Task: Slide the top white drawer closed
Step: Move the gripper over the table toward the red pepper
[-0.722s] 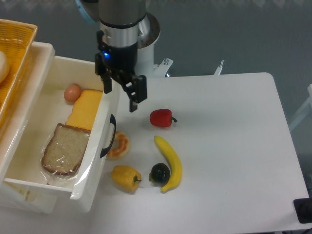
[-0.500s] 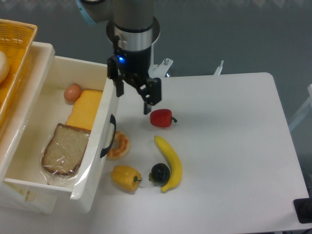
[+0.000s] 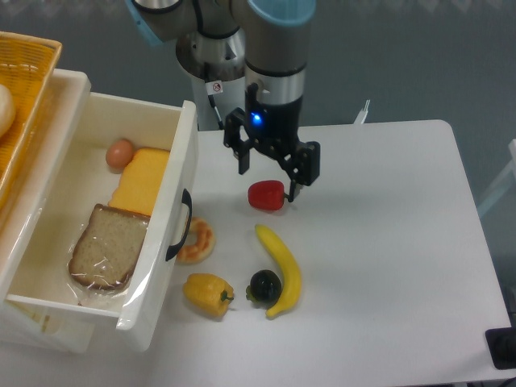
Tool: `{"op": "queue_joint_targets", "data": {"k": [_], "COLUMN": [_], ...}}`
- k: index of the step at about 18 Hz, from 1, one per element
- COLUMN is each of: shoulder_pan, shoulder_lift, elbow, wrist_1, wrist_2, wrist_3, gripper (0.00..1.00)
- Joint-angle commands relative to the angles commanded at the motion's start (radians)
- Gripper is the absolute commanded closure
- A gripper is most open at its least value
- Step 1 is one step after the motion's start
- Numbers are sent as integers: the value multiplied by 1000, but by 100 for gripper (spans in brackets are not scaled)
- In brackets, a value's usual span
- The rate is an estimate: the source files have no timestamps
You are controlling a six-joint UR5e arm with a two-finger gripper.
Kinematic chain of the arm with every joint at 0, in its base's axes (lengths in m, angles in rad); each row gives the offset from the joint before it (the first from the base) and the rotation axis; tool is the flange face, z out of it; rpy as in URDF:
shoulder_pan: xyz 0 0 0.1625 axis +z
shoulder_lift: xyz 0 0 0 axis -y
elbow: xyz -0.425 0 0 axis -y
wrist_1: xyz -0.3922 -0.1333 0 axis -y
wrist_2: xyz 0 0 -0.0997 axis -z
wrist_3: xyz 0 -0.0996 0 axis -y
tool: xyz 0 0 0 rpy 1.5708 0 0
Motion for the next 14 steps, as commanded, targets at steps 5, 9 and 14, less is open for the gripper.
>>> {"op": "queue_joint_targets", "data": {"k": [5,9,14], "shoulder_pan": [17,17,9], "shoulder_lift": [-57,-100,-147], "elbow": [5,2,0], "wrist_1": [3,6,9], "wrist_2": [2,23,35], "wrist_3": [-2,-18,-162], "gripper": [0,0,0]}}
